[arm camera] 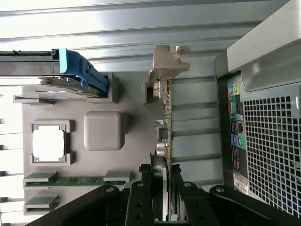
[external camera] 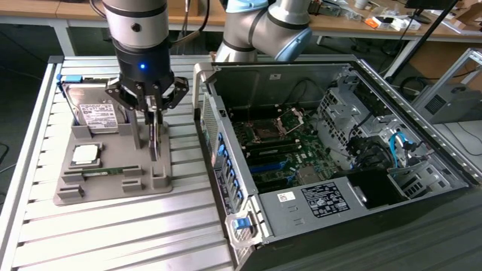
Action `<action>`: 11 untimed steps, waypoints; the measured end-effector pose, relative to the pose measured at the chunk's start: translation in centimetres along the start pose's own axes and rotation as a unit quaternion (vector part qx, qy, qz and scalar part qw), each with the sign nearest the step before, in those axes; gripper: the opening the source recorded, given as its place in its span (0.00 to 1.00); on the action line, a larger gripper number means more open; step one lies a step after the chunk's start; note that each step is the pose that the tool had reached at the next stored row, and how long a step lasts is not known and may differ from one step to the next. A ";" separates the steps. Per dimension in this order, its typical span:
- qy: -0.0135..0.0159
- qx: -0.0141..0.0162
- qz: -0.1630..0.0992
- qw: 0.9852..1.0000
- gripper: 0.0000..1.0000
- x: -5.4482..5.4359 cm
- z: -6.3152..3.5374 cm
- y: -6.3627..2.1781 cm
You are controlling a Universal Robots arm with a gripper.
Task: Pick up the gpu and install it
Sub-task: 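Pick up the gpu and move the gpu toward the slot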
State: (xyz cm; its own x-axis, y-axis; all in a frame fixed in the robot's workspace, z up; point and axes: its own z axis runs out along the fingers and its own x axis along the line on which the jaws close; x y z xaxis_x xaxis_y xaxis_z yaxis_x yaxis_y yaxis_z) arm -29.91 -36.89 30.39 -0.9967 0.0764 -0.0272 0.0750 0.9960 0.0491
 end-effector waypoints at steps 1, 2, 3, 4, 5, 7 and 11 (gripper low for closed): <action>0.000 0.000 0.000 1.000 0.27 0.0 -0.12 0.01; 0.000 0.000 0.000 1.000 0.27 0.0 -0.25 0.01; 0.000 0.000 0.000 1.000 0.27 0.0 -0.39 0.02; 0.000 0.000 0.000 1.000 0.27 0.0 -0.53 0.03; 0.000 0.000 0.000 1.000 0.27 0.0 -0.69 0.03; 0.000 0.000 0.000 1.000 0.27 0.0 -0.99 0.05; 0.000 0.000 0.000 1.000 0.27 0.0 -1.58 0.08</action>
State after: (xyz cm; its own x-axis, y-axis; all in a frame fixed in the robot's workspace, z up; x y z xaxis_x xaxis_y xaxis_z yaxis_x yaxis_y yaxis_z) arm -29.91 -36.89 31.98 -0.9967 0.0765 -0.0272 0.0751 0.9960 0.0491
